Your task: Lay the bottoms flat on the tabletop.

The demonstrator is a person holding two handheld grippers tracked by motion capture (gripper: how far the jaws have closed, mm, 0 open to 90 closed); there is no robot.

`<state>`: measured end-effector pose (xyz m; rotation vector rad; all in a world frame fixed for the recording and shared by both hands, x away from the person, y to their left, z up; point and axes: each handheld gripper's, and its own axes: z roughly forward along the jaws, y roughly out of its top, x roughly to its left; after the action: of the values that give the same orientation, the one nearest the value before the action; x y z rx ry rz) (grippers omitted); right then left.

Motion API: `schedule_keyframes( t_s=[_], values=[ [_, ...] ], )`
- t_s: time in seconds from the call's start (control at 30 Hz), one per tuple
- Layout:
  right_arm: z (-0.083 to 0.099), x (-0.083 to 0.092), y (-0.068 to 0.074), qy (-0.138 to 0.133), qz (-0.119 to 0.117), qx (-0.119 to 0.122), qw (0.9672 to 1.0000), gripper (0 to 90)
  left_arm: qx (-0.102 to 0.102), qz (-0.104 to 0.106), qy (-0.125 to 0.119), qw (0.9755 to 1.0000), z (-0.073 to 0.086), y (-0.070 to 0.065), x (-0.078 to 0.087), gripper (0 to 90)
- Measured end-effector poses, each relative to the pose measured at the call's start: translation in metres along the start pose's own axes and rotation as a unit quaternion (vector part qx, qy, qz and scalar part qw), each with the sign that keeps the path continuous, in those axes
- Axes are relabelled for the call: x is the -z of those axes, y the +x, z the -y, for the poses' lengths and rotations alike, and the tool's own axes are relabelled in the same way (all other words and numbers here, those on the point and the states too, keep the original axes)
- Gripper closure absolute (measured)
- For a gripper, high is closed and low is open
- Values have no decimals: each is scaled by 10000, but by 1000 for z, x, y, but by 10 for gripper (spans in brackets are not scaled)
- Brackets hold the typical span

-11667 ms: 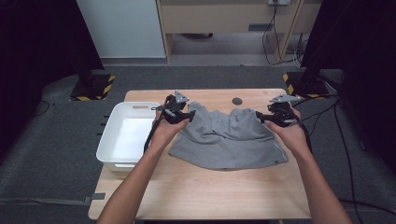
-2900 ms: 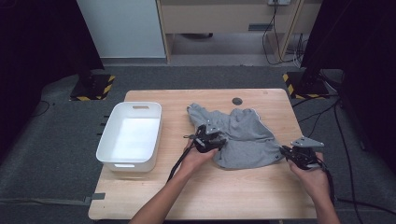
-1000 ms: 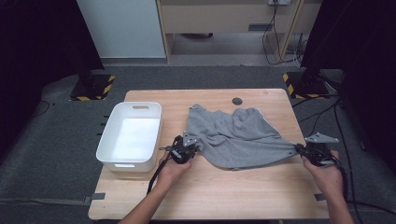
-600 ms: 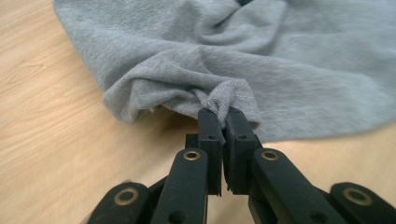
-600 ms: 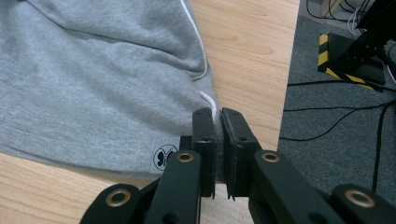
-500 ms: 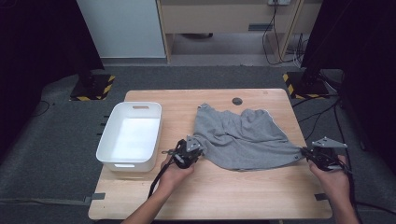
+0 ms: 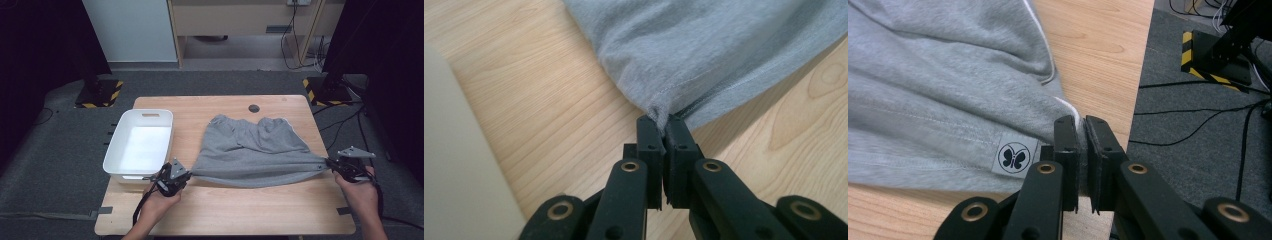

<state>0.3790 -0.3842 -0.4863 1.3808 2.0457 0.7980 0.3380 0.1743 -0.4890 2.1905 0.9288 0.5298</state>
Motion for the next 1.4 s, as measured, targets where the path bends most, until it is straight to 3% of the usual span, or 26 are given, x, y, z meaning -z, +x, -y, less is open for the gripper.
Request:
schedule_keyframes(
  t_s=[0.13,0.37,0.7,0.9,1.03,1.2,1.4],
  values=[
    [-4,2,2,-56,-66,-2,10000,849,74,-9,-16,10000,4,3,4,872],
    [-14,-4,13,-122,-148,31,9998,848,-80,-39,59,9999,9,-2,7,872],
    [-23,-12,25,-39,-213,269,9994,848,-73,54,245,9997,19,-3,7,872],
    [-12,15,17,-108,-154,250,9995,847,-139,128,268,9995,15,-8,-1,871],
    [0,31,13,-115,-242,144,9995,846,-179,162,287,9993,15,-10,0,871],
    [15,26,19,196,-361,270,9988,842,-166,169,284,9993,19,-8,5,871],
    [15,24,21,251,-218,317,9989,842,-118,140,269,9995,22,-5,8,871]
  ],
)
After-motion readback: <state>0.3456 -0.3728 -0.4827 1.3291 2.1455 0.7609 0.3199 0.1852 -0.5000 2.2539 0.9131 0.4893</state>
